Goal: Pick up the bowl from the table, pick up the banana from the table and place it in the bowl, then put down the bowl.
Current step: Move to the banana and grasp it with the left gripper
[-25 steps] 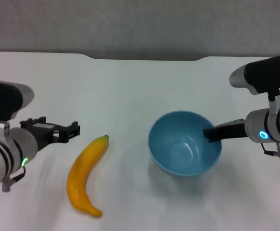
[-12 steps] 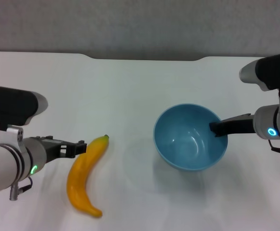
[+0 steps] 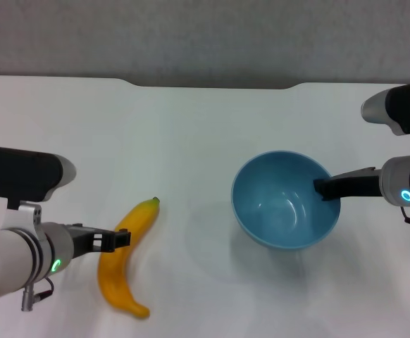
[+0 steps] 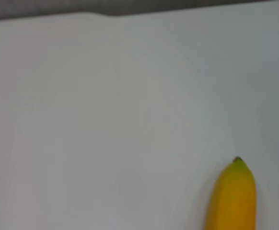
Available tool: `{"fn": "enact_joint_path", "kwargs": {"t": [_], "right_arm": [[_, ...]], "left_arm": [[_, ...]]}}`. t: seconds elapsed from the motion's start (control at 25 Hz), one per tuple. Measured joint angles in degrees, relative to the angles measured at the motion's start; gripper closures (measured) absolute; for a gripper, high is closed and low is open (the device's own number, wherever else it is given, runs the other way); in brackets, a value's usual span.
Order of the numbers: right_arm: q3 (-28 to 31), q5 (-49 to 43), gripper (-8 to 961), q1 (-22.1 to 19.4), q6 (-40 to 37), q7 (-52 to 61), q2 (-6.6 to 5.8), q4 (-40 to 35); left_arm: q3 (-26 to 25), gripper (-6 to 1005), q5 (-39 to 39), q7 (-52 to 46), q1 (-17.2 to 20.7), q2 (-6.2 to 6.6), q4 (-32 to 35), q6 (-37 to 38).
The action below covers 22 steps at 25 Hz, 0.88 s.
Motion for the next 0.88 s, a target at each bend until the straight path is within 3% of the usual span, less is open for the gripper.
{"fn": "enact_joint_path", "kwargs": {"t": [0.88], "right_arm": [[-0.6,0.0,918,-0.3,-0.3,-0.2,0.17,1.9]], "left_arm": [[0.7,115,-3.5,0.0,-3.9,-0.07,8.4,-2.0]]}}
